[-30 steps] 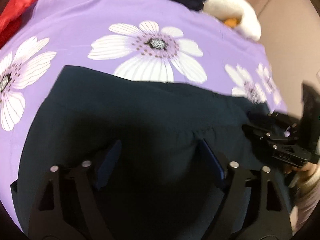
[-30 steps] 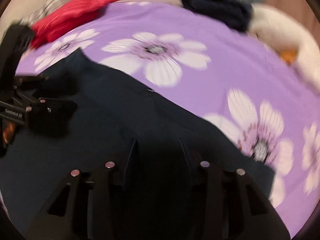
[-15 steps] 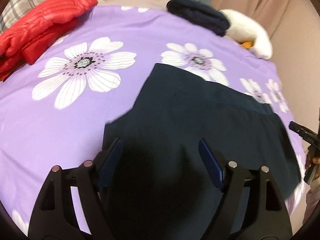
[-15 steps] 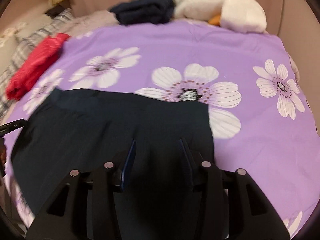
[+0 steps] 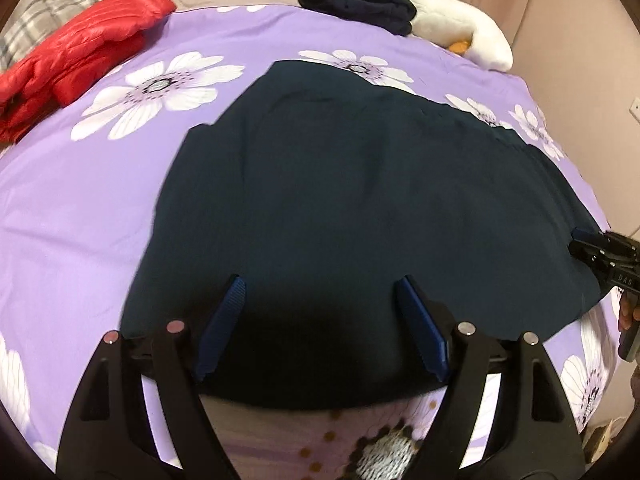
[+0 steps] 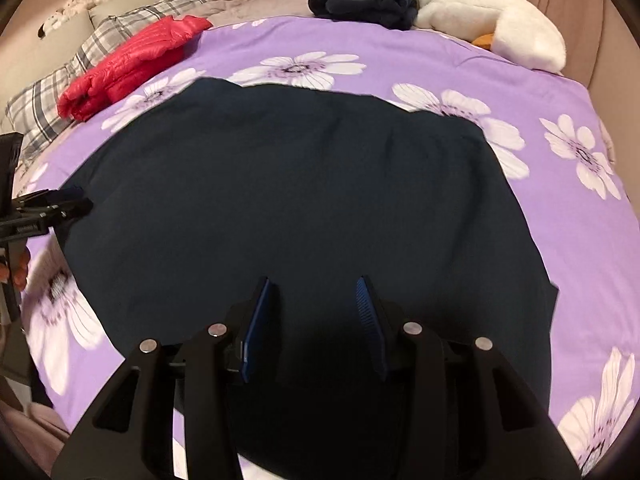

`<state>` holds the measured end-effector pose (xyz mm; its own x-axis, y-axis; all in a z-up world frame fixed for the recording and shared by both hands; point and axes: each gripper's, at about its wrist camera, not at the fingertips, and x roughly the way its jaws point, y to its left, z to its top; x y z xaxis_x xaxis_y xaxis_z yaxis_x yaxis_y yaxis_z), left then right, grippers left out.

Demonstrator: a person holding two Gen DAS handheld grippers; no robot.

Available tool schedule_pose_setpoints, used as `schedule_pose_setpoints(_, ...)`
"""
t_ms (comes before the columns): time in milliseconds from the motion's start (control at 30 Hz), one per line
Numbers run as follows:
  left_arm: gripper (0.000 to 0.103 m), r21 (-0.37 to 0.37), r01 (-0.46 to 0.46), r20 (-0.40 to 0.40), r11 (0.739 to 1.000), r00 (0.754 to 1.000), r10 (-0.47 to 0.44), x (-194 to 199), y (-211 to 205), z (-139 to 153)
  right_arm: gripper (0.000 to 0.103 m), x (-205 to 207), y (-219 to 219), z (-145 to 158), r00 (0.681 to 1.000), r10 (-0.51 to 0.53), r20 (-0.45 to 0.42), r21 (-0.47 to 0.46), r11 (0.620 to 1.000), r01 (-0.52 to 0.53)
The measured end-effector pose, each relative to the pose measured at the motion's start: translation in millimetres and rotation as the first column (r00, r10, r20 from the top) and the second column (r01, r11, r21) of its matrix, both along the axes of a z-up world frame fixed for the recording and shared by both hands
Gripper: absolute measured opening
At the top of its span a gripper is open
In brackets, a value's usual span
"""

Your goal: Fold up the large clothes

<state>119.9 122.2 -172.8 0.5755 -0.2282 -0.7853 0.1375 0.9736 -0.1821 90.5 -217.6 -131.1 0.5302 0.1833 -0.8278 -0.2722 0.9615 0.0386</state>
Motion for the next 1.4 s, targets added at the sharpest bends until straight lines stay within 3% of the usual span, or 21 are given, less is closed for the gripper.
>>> schedule_pose_setpoints(233,0.08,-0.006,-0.028,-0.005,1.0,1.0,0.028,-19.9,20.6,0.6,0.05,-20.6,-52.3,-1.1,0.989,-0.151,-0.012,0.004,0.989,0.151)
schedule_pose_setpoints(333,0.08,0.031,-0.043,-0.008,0.999,0.999,0.043,-29.1,20.6,7.3,0.05,-30.9,-68.7,4.3,0.979,-0.203,-0.006,-0.017,0.979,0.203)
schedule_pose_setpoints(433,0.09,0.084,-0.059,0.007,0.995,0.998,0.059,-40.4,14.7,17.1,0.055,-42.1,-67.7,18.2,0.971,-0.235,0.042,-0.08,0.968,0.237)
schedule_pose_setpoints(500,0.093,0.088,-0.048,0.034,0.995,0.998,0.045,-49.5,7.6,24.9,0.059,-51.3,-58.6,30.2,0.974,-0.211,0.084,-0.088,0.972,0.219)
schedule_pose_setpoints(667,0.096,0.114,0.012,0.067,0.993,0.998,-0.02,-51.8,-27.7,34.5,0.068,-53.9,-15.1,43.6,0.986,-0.109,0.123,-0.008,0.994,0.11)
schedule_pose_setpoints(867,0.098,0.09,0.023,0.092,0.996,0.995,-0.031,-34.4,-77.4,33.7,0.071,-28.0,52.1,32.3,0.993,-0.033,0.113,0.04,0.999,0.029)
schedule_pose_setpoints(1000,0.098,0.142,0.015,0.089,0.99,0.996,-0.028,-24.4,-100.5,19.8,0.071,-10.0,80.6,15.8,0.993,-0.03,0.118,0.005,1.0,0.03)
schedule_pose_setpoints(1067,0.1,0.163,0.026,0.052,0.986,0.998,-0.035,-17.9,-103.6,5.2,0.071,-3.8,83.3,-1.3,0.996,-0.035,0.084,-0.002,0.999,0.035)
schedule_pose_setpoints(1167,0.101,0.167,0.037,0.058,0.985,0.997,-0.047,-19.3,-100.8,-0.9,0.071,-7.8,79.0,-14.1,0.997,-0.045,0.064,0.007,0.999,0.045)
schedule_pose_setpoints(1400,0.101,0.152,0.037,0.065,0.988,0.997,-0.048,-21.8,-88.8,-2.1,0.071,-14.2,40.9,-12.0,0.99,-0.123,0.064,0.03,0.992,0.121)
